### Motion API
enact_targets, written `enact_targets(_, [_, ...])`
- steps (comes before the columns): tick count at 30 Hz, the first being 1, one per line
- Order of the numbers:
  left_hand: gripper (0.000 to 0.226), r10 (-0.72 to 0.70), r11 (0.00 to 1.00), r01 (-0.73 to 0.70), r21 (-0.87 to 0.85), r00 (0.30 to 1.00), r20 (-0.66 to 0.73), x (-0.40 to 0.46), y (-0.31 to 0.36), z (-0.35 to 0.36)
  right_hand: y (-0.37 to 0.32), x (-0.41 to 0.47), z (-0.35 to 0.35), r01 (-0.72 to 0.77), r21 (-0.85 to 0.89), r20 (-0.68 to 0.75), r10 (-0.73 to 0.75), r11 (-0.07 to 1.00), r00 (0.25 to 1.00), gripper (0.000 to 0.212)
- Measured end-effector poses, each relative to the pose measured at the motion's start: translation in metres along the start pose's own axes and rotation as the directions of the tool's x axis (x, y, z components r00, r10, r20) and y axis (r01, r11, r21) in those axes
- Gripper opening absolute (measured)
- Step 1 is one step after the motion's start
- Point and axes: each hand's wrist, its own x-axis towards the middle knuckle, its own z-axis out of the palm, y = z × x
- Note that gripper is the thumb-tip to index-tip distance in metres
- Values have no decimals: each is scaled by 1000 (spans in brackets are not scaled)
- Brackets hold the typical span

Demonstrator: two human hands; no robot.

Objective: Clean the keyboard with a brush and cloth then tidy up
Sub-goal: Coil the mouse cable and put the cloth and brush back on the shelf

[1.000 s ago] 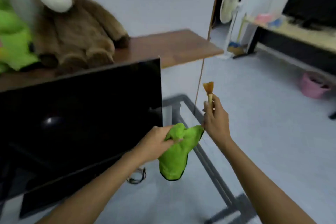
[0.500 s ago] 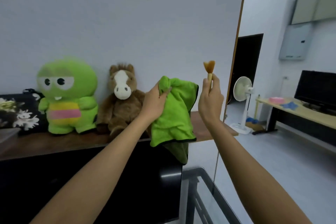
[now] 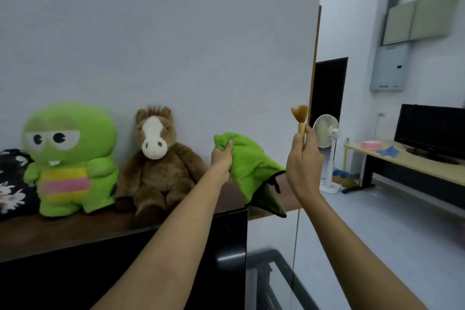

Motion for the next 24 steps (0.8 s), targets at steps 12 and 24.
enact_targets(12, [70, 172, -145, -194, 970, 961, 218, 19, -72, -40, 60, 8, 27, 92, -299, 117, -59, 950, 991, 27])
enact_targets(24, [111, -430, -165, -288, 943, 882, 194, 14, -87, -38, 159, -19, 76, -49, -508, 312, 236, 860, 920, 32])
